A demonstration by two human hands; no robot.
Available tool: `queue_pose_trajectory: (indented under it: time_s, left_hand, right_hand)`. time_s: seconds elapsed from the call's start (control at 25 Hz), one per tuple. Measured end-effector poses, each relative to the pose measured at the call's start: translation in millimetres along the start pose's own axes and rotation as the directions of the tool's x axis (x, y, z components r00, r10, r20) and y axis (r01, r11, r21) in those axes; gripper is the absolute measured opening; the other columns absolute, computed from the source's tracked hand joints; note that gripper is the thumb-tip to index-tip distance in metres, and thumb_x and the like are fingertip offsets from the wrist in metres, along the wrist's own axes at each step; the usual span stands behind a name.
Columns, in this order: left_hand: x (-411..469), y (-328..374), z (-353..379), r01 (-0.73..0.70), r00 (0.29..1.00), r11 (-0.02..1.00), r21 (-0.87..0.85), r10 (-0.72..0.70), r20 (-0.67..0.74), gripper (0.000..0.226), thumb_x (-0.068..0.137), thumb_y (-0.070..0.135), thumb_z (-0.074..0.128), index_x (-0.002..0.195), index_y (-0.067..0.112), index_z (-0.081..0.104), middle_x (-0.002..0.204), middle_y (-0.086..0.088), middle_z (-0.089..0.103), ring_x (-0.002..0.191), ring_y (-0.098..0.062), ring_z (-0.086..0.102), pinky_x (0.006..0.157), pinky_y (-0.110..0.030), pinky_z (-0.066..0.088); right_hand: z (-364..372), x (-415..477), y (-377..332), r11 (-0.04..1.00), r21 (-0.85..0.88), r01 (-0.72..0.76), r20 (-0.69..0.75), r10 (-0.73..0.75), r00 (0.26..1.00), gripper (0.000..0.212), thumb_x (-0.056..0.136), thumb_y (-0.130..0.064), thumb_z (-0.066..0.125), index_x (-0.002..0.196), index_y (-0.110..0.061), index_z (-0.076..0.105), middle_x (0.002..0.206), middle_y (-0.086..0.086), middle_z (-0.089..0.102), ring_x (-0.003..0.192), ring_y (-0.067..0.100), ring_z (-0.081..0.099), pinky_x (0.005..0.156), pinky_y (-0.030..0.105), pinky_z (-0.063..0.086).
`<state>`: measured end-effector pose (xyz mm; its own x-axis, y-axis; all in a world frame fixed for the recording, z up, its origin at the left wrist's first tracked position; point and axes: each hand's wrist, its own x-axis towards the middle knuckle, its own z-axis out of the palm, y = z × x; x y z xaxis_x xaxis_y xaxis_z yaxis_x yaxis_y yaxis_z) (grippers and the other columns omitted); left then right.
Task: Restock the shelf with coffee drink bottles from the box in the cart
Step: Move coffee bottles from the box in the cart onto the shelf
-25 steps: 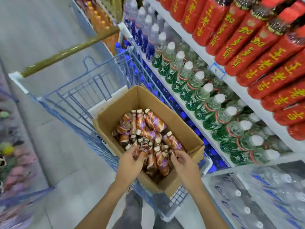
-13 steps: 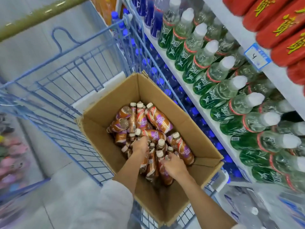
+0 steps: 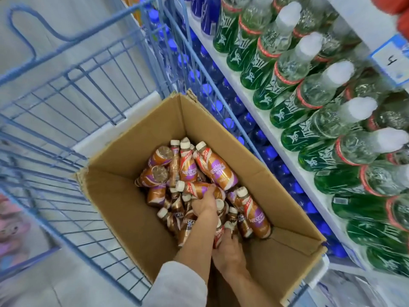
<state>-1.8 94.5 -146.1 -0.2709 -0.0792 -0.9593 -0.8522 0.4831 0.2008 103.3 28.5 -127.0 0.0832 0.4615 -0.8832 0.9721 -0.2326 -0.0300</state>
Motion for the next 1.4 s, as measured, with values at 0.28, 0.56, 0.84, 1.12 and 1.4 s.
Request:
queue_pose_trajectory:
  time_s: [0.28,0.56,0.84,1.12,1.4]
  left_hand:
    - [-29,6,-37,-0.146,0.989,0.989,0.009,0.146,0.002,0.091,0.081,0.049,0.076,0.151,0.006,0.038,0.147,-0.013,0.05,0.132,-0.035,0.05,0.11,-0.043,0.041]
    - [-105,13,-107,-0.333,0.932,0.942,-0.052,0.337,0.135,0.099,0.063,0.058,0.081,0.147,0.021,0.044,0.135,-0.003,0.059,0.12,-0.026,0.06,0.105,-0.047,0.049]
    - [-207,24,-172,-0.562,0.749,0.827,0.008,0.505,0.429,0.03,0.085,0.033,0.075,0.114,0.028,0.069,0.099,0.005,0.078,0.09,-0.015,0.074,0.093,-0.045,0.057]
    - [-299,27,-177,-0.688,0.511,0.726,0.01,0.474,0.716,0.062,0.065,0.042,0.079,0.125,0.028,0.065,0.119,-0.012,0.071,0.102,-0.032,0.069,0.096,-0.057,0.05]
    - [-379,-28,-133,-0.697,0.31,0.711,-0.092,0.415,0.855,0.018,0.079,0.028,0.07,0.093,0.017,0.067,0.078,0.004,0.072,0.069,-0.008,0.068,0.062,-0.023,0.056]
  right_hand:
    - [-22,-3,-4,0.981,0.182,0.068,-0.023,-0.064,0.998,0.067,0.095,-0.031,0.062,0.152,-0.018,0.03,0.151,0.012,0.044,0.138,0.033,0.044,0.115,0.042,0.037]
    - [-96,-78,-7,0.829,0.469,0.305,-0.025,-0.332,0.943,0.059,0.085,-0.048,0.074,0.136,-0.041,0.045,0.131,-0.014,0.06,0.126,0.015,0.057,0.108,0.034,0.042]
    - [-146,-200,-3,0.366,0.885,0.288,-0.098,-0.458,0.883,0.036,0.083,-0.033,0.078,0.118,-0.029,0.069,0.109,0.0,0.077,0.095,0.018,0.074,0.085,0.039,0.056]
    - [-163,-282,24,-0.148,0.978,0.146,-0.194,-0.397,0.897,0.049,0.081,-0.041,0.074,0.117,-0.008,0.069,0.103,0.013,0.075,0.095,0.033,0.072,0.086,0.05,0.058]
    - [-189,-337,126,-0.295,0.892,0.342,-0.441,-0.405,0.801,0.069,0.059,0.002,0.069,0.126,-0.008,0.055,0.098,0.015,0.066,0.089,0.034,0.066,0.083,0.051,0.056]
